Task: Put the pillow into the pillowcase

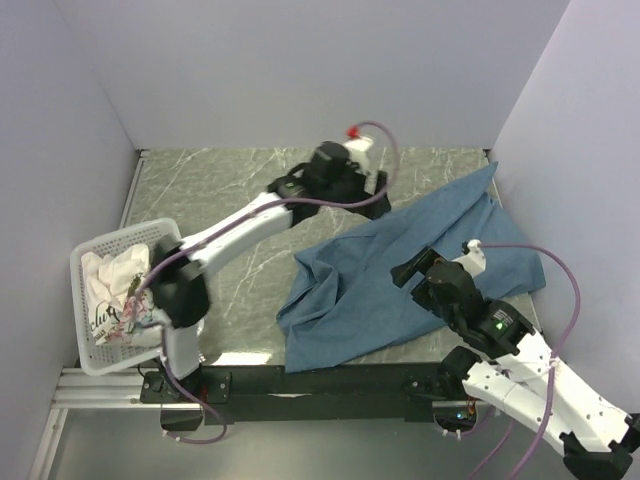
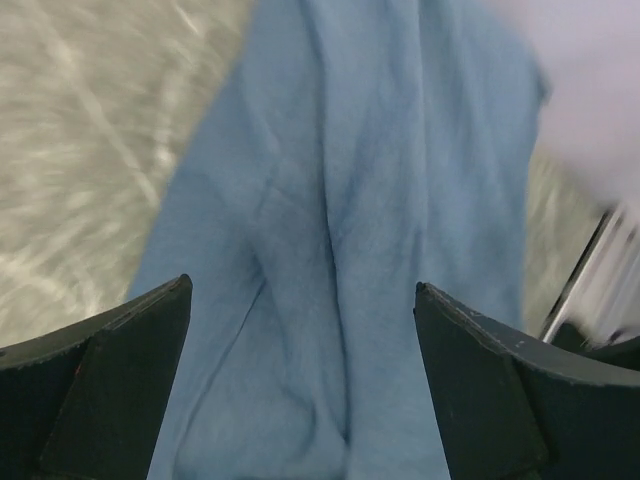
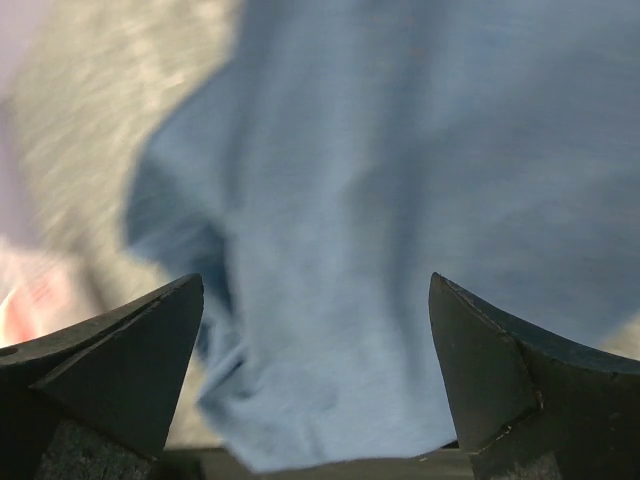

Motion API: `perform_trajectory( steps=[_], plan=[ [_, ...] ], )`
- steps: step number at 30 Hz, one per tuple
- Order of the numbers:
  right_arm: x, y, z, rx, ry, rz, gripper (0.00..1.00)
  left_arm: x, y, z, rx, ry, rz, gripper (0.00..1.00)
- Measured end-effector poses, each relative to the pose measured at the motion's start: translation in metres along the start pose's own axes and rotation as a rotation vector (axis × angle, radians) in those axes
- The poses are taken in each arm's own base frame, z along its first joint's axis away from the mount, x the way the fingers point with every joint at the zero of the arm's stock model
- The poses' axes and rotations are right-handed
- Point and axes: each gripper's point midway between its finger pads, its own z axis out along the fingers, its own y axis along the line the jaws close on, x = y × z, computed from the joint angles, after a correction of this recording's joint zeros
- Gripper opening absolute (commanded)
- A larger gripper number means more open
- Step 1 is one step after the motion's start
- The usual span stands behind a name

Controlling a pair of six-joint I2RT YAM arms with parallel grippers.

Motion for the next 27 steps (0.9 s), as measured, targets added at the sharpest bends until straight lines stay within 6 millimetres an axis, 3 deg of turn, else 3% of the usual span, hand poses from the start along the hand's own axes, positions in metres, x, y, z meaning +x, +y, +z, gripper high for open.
perform_trajectory(
  steps=[2,4,7,9,10,11,13,14,18,21,25,27],
  plan=[
    [0.003,-0.022,0.007,0.079,-0.002,0.025,1.00,0.029,-0.002,0.036,0.062,0.107,0.069,0.98],
    [0.009,-0.040,0.015,0.135,0.005,0.048,1.00,0.061,-0.001,0.055,0.091,0.195,0.111,0.96],
    [0.023,-0.070,0.031,0.218,0.034,0.086,1.00,0.107,0.003,0.070,0.104,0.314,0.141,0.89],
    [0.029,-0.080,0.040,0.247,0.051,0.104,1.00,0.126,0.005,0.074,0.103,0.355,0.148,0.77],
    [0.031,-0.081,0.046,0.254,0.064,0.105,0.98,0.134,0.007,0.076,0.103,0.368,0.149,0.69],
    [0.030,-0.082,0.049,0.261,0.064,0.111,0.95,0.142,0.010,0.077,0.103,0.373,0.148,0.43],
    [0.030,-0.084,0.058,0.279,0.085,0.092,0.93,0.157,0.017,0.081,0.102,0.374,0.136,0.07],
    [0.029,-0.085,0.063,0.295,0.096,0.079,0.89,0.160,0.020,0.082,0.096,0.369,0.115,0.01],
    [0.022,-0.077,0.079,0.352,0.159,-0.013,0.82,0.161,0.042,0.071,0.058,0.271,-0.013,0.01],
    [0.010,-0.055,0.097,0.351,0.203,-0.104,0.79,0.165,0.063,0.034,0.015,0.190,-0.191,0.01],
    [-0.013,-0.015,0.126,0.291,0.198,-0.185,0.77,0.189,0.080,-0.020,-0.039,0.134,-0.414,0.01],
    [-0.018,-0.003,0.138,0.249,0.187,-0.209,0.79,0.198,0.078,-0.034,-0.045,0.126,-0.472,0.16]
  ],
)
